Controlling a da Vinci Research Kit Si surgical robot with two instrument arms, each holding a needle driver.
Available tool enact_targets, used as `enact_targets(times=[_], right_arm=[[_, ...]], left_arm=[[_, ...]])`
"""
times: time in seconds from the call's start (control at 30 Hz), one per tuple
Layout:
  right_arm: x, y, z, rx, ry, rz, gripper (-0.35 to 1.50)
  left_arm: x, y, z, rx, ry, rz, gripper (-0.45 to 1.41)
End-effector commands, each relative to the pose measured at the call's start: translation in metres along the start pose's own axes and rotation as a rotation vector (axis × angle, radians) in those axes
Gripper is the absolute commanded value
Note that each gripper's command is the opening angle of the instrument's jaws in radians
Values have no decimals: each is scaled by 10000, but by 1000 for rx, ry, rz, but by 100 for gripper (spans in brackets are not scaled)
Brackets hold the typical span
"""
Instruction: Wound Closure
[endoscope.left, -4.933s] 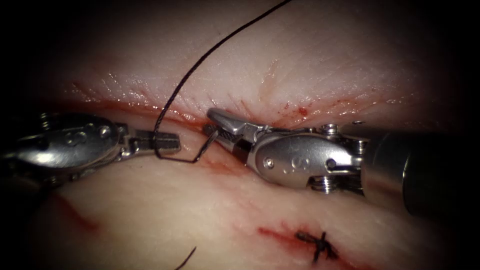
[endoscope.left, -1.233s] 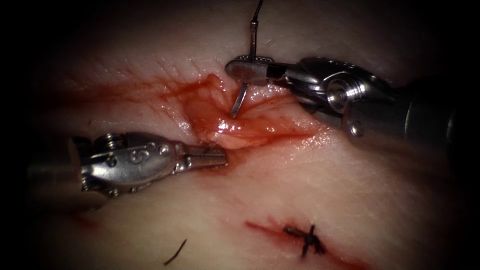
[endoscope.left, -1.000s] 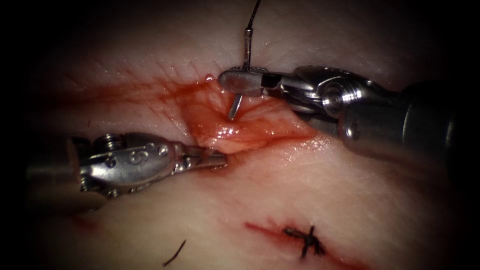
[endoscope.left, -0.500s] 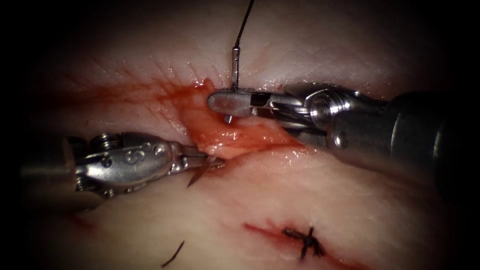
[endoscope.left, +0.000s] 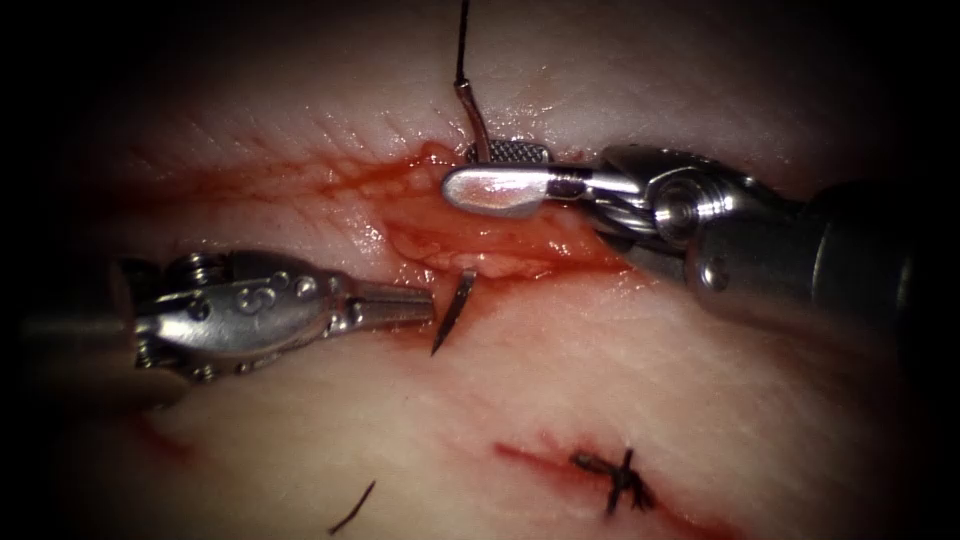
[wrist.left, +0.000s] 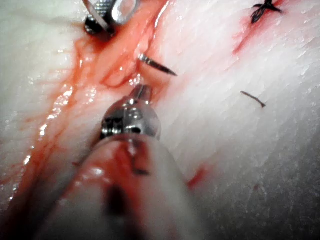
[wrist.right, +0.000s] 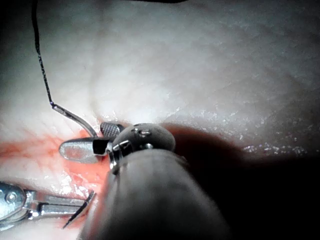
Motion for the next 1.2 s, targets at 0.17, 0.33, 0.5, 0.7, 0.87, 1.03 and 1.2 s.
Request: enact_targets(times=[0.17, 0.33, 0.5, 0.7, 0.87, 1.03, 1.2], right_arm=[[23, 2, 2, -83, -2, -262, 148], [28, -10, 8, -101, -31, -358, 148], [23, -23, 21, -68, -86, -395, 146], [24, -25, 40, -77, -105, -458, 141], [25, -23, 47, -90, -131, -483, 74], [26, -19, 44, -141, -163, -503, -35], [25, -17, 37, -215, -177, -503, -35]], left_arm=[[-1, -1, 9, 0, 1, 1, -15], [-1, 0, 9, 1, 1, 1, -15], [-1, -1, 10, 1, 1, 2, -15], [-2, 0, 10, 2, 1, 2, -15], [-3, 0, 9, 1, 1, 3, -15], [-3, 0, 8, 0, 1, 3, -15], [-2, 1, 8, 0, 1, 2, -15]])
